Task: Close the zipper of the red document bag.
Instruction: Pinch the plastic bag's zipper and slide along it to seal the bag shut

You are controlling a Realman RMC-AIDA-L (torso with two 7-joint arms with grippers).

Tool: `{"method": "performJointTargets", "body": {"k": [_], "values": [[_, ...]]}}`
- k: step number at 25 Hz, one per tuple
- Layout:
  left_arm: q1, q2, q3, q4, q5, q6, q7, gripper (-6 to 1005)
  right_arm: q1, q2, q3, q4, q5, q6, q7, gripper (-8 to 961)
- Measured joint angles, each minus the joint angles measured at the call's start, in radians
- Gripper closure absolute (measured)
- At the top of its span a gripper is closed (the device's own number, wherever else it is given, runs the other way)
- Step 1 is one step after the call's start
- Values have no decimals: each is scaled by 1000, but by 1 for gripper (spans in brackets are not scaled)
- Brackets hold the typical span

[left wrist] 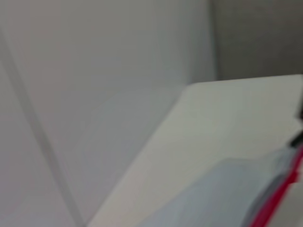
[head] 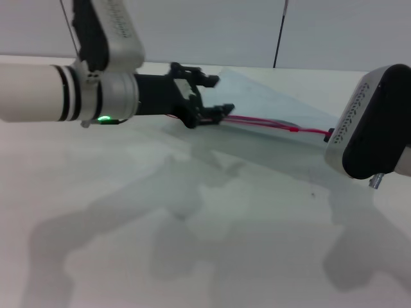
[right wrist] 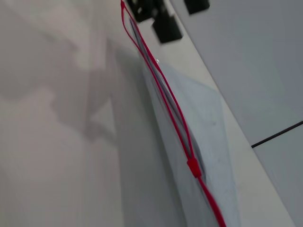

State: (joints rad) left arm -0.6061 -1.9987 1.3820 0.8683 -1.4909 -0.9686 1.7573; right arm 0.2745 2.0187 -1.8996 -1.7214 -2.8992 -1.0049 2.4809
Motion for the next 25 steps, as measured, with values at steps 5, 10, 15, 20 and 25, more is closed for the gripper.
{"method": "performJointTargets", "body": {"k": [5, 10, 15, 20, 25], "values": [[-13, -22, 0, 99, 98, -84, -51, 384, -6, 0, 0, -11, 0, -5, -3, 907], [-8, -29, 24, 157, 116, -114, -56, 379, -6, 2, -6, -17, 0, -9, -3, 907], [-25, -28, 69, 162, 142, -120, -57, 372, -14, 3, -17, -58, 2, -27, -4, 907], [-34, -28, 103, 164, 179, -120, -49, 373, -16, 3, -24, -78, 2, -42, -4, 908], [-41, -26, 116, 164, 185, -119, -39, 376, -15, 3, -32, -89, 2, -52, -4, 908]]}}
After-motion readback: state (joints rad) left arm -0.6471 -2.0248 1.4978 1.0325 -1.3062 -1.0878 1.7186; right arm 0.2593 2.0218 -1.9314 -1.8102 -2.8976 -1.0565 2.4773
